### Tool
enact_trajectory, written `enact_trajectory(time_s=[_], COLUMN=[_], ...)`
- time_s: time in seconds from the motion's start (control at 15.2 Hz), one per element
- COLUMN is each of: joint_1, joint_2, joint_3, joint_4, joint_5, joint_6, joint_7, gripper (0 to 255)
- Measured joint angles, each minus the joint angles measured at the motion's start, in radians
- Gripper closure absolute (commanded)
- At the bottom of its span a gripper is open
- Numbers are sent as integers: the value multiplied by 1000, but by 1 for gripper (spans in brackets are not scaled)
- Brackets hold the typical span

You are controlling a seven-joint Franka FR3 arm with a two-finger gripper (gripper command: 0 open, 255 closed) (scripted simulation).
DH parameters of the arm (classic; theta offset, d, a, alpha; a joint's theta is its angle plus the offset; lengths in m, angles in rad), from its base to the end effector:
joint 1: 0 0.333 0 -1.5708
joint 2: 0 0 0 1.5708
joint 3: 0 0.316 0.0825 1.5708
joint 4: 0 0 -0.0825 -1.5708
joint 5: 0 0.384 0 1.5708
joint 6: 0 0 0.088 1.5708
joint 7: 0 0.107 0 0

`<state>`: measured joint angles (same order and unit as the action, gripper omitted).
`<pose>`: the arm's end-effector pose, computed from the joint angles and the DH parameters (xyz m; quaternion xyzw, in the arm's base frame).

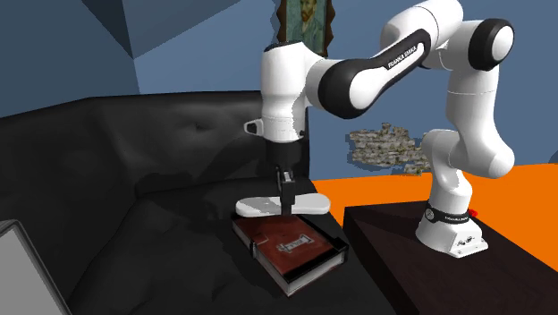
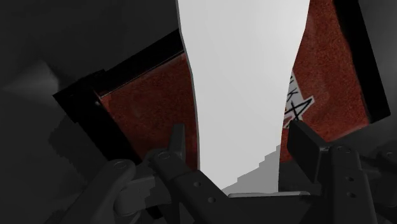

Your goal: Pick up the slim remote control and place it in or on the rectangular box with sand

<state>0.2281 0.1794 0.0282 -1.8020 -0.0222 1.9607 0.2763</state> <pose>0.5890 0.1520 0.4428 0.9999 -0.0059 -0.0079 0.0101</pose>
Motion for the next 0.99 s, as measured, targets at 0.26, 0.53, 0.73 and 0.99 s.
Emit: enact_trajectory(time_s=[0.26,0.53,0.73,0.99], joint_1=[1,1,1,1], joint_2=[13,32,39,41], joint_3=[0,0,0,0], joint_4=[-33,-62,-81,-82], joint_5=[-1,-2,-3,-3], joint_6=[46,94,120,124], joint_7=[3,4,5,5], gripper=[255,255,255,255])
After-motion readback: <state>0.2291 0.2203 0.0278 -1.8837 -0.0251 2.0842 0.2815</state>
